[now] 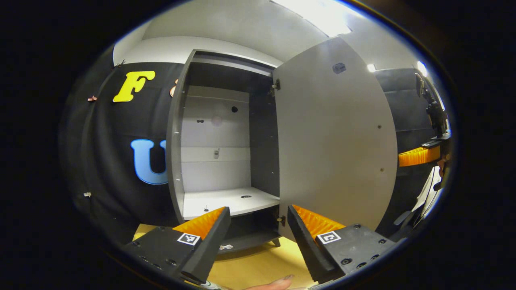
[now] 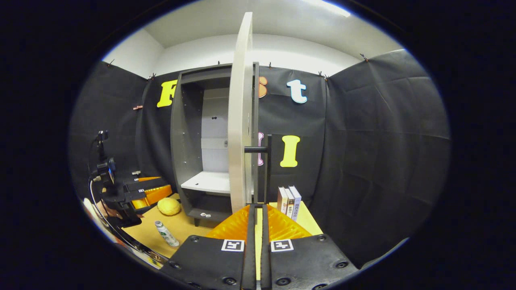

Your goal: Open the cabinet door with the right hand, grasp the bottle in the cabinet with the left hand and place it on the coaster, then close the cabinet door with the right hand.

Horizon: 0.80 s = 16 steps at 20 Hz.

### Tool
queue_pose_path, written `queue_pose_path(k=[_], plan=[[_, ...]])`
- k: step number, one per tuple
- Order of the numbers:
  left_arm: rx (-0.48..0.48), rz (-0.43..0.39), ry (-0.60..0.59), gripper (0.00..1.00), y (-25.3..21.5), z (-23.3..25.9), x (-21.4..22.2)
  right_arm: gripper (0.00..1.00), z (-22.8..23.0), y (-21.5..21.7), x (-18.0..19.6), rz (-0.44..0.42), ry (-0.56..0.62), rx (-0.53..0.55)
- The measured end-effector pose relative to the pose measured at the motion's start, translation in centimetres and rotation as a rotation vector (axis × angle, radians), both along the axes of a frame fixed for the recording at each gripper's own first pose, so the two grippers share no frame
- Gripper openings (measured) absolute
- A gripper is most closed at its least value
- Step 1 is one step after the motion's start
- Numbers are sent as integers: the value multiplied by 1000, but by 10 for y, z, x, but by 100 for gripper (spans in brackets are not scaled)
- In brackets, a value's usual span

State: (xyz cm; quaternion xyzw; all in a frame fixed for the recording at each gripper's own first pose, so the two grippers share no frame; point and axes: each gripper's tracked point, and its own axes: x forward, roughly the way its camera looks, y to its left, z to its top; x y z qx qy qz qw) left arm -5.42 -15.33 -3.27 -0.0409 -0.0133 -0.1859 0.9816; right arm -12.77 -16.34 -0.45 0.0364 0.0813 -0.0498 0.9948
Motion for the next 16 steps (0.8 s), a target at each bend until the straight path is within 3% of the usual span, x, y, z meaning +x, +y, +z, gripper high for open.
queue_pose_path(k=[4, 7, 10, 14, 15, 16], plan=[[-18, 65, 27, 90, 7, -6, -1, 10, 7, -18, 15, 27, -24, 29], [-33, 107, 40, 90, 8, -7, 0, 11, 13, -5, 18, 108, -36, 32], [-23, 151, 27, 91, 13, -4, 1, 16, 11, -1, 17, 153, -37, -62], [-27, 165, 28, 90, 15, -6, 2, 17, 15, -3, 20, 146, -39, -117], [-35, 161, 34, 90, 16, -8, 3, 23, 15, -2, 21, 137, -36, -117], [-43, 156, 41, 90, 17, -10, 5, 23, 16, 0, 20, 129, -35, -120]])
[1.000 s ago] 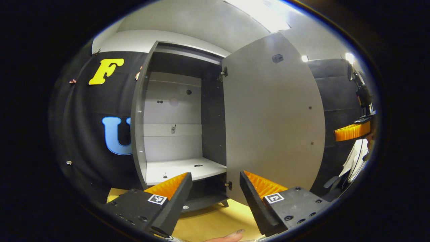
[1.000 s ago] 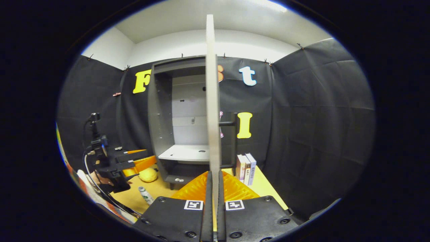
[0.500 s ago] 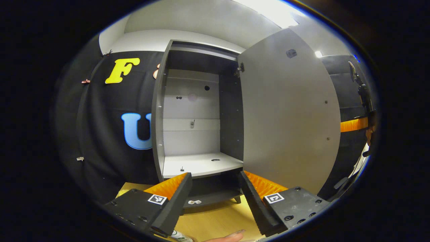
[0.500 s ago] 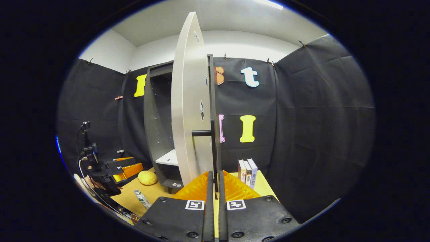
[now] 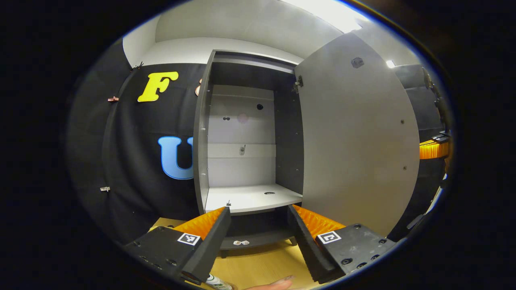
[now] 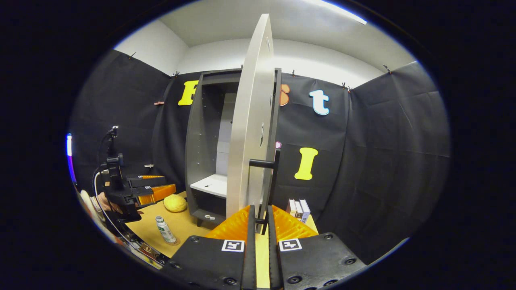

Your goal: Open the cabinet door with the right hand, grasp the bottle in the cabinet with the left hand and place it on the coaster, then close the cabinet door with the right hand.

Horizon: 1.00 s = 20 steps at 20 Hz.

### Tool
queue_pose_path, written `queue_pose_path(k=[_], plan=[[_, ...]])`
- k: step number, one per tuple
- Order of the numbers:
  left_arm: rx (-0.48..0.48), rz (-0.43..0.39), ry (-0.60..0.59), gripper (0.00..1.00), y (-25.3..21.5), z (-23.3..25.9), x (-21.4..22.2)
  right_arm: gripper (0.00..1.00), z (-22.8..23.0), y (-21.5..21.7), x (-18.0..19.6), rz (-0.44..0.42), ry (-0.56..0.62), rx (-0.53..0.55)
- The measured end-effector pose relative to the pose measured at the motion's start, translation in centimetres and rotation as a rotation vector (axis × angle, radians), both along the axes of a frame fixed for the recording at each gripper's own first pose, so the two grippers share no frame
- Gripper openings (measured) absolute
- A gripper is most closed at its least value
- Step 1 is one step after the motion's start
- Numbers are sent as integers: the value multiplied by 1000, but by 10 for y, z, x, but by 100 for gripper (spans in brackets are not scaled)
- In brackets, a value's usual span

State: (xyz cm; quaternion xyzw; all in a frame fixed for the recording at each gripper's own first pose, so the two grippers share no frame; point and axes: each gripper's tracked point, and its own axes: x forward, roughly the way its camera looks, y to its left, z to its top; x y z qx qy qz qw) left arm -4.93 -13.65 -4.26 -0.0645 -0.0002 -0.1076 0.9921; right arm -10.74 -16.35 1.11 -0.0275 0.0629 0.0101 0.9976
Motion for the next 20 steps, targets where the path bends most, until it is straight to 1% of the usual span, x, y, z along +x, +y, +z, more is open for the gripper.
queue_pose_path(k=[1, 4, 6, 9, 12, 15, 17, 20], plan=[[-8, -9, 7, 90, 1, -2, 2, 17, 1, 1, -1, -13, 1, -5], [-9, -35, 26, 90, 11, -10, 6, 14, 0, 7, -4, -68, 3, -35], [-5, -62, 35, 90, 20, -14, 10, 13, -1, 18, -2, -100, 7, -41], [8, -91, 28, 90, 42, -14, 17, 14, -1, 45, 5, -123, 11, -33], [5, -121, 16, 90, 63, -13, 22, 17, -2, 74, 8, -134, 12, -48], [5, -140, 12, 90, 85, -17, 24, 17, -4, 103, 13, -134, 17, -62], [2, -144, 11, 90, 99, -20, 25, 17, -4, 122, 18, -124, 17, -56], [2, -138, 8, 90, 124, -22, 23, 17, -6, 153, 27, -86, 15, -29]])
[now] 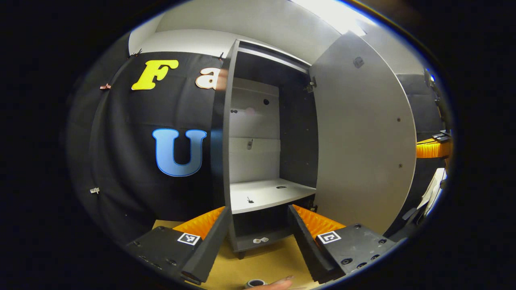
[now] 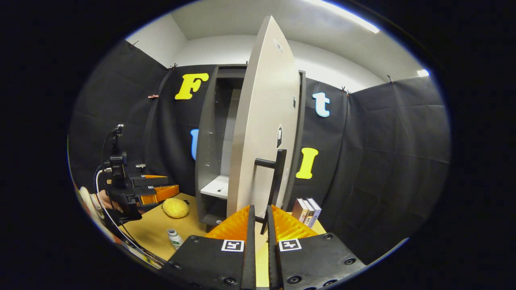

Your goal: Open the cabinet door with the right hand, grasp the bottle in the cabinet with the left hand and place it on the coaster, then close the cabinet door with the right hand.

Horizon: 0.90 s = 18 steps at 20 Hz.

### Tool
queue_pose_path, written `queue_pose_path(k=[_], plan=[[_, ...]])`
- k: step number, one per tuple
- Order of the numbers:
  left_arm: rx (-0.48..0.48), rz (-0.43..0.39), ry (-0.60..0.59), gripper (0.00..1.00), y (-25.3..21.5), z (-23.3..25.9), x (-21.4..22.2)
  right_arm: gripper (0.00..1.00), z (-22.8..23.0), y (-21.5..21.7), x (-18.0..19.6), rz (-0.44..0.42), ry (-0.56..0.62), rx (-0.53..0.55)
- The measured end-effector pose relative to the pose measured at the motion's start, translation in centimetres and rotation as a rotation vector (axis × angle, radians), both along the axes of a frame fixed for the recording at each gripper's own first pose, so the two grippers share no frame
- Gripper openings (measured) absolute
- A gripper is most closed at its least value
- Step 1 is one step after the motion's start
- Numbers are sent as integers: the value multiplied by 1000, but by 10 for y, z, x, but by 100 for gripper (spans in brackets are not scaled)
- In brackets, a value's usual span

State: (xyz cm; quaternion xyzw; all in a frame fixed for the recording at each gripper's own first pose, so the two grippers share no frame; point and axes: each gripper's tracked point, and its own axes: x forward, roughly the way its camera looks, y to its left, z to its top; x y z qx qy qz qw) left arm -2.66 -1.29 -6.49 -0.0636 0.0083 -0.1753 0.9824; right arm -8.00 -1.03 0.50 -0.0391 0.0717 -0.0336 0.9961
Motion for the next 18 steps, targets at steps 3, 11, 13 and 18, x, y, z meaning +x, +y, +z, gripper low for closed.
queue_pose_path(k=[3, 11, 13, 18], plan=[[3, 20, -5, 90, 28, 1, -5, 17, 0, 31, 14, 58, -15, 4], [29, 90, -12, 90, 74, 2, -26, 11, -7, 57, 28, 105, -36, 43], [28, 90, -14, 90, 72, 6, -31, 11, -13, 59, 29, 117, -20, 80], [29, 93, -19, 91, 50, 16, -43, 26, -12, 46, 31, 131, -49, 126]])
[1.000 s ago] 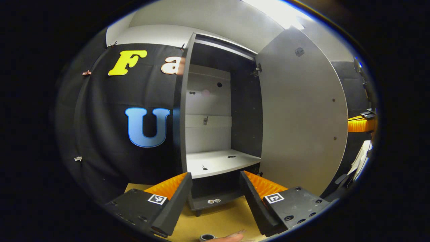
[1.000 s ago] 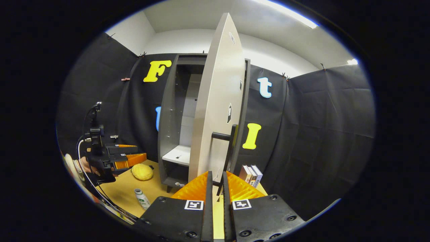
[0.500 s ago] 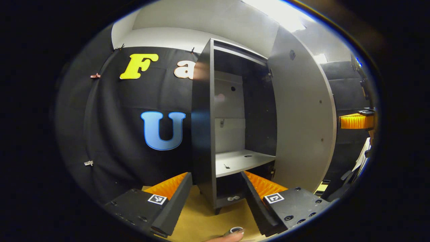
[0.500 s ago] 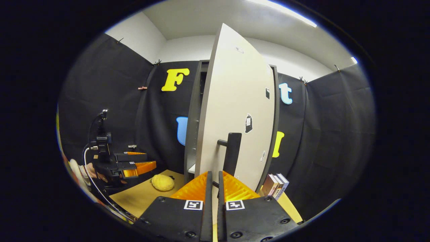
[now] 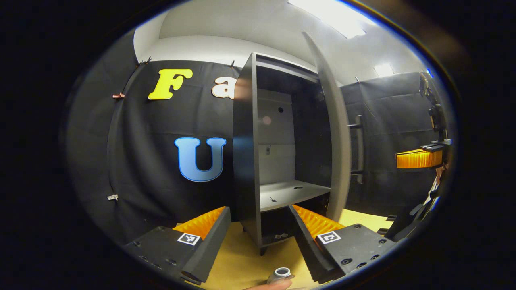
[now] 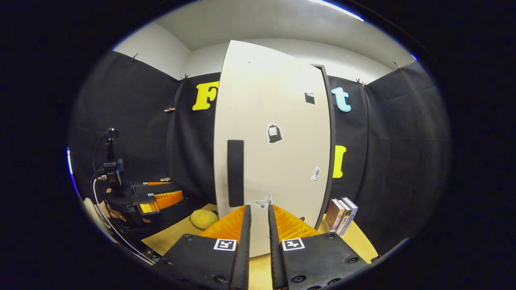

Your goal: Open the cabinet door with the right hand, grasp the bottle in the cabinet with the left hand and place it on the coaster, then close the cabinet door with the right hand.

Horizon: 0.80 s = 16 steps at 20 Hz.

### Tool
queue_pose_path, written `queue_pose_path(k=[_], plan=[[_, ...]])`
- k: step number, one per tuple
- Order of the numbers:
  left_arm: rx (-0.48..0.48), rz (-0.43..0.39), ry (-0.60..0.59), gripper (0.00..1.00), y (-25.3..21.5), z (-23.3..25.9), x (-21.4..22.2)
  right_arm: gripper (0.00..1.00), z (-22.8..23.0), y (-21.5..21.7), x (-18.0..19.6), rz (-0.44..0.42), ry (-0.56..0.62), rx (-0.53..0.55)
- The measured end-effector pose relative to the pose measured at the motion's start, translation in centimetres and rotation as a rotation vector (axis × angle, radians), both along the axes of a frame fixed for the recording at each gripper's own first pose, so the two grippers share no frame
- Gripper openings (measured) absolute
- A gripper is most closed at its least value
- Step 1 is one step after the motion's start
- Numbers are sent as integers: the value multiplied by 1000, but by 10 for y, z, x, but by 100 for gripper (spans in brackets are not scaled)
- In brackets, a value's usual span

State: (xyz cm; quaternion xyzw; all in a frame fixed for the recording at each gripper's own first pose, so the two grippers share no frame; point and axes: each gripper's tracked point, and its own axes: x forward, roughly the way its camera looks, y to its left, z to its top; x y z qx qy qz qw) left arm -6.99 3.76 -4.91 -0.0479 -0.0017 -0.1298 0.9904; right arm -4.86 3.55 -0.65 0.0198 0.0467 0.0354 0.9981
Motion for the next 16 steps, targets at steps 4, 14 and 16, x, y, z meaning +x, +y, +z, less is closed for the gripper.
queue_pose_path(k=[4, 14, 16], plan=[[-13, 45, 8, 90, -30, 11, -8, 38, 2, -37, -2, 14, -19, 3], [-14, 155, -23, 91, -125, 42, -32, 94, -13, -102, -3, 110, -2, 32], [-3, 170, -40, 90, -141, 49, -38, 99, -13, -103, -5, 152, -11, 47]])
